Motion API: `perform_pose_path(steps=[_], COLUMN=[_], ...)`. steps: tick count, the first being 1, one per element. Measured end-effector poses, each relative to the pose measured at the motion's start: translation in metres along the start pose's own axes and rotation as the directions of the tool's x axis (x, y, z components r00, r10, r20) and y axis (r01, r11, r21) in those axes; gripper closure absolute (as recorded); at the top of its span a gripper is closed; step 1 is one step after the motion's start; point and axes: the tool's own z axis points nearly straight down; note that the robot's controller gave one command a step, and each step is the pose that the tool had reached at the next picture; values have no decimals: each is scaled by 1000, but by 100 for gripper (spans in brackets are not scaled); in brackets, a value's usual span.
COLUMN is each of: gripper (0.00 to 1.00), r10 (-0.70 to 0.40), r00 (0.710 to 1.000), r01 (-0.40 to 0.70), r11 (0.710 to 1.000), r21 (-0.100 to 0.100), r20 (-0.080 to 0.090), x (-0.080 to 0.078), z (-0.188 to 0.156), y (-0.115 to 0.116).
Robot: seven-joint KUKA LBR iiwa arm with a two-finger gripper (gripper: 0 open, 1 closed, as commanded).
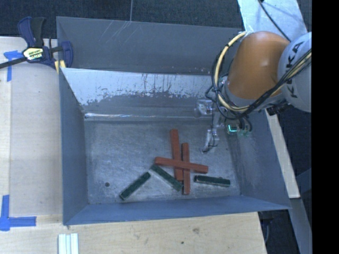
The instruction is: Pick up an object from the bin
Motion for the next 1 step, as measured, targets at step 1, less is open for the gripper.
perform_pose_path(steps=[1], gripper=[0], r10=[-474], r00=[881], r01=[474], r11=[881], r21=[8], r20=[7], x=[21], z=[88], y=[19])
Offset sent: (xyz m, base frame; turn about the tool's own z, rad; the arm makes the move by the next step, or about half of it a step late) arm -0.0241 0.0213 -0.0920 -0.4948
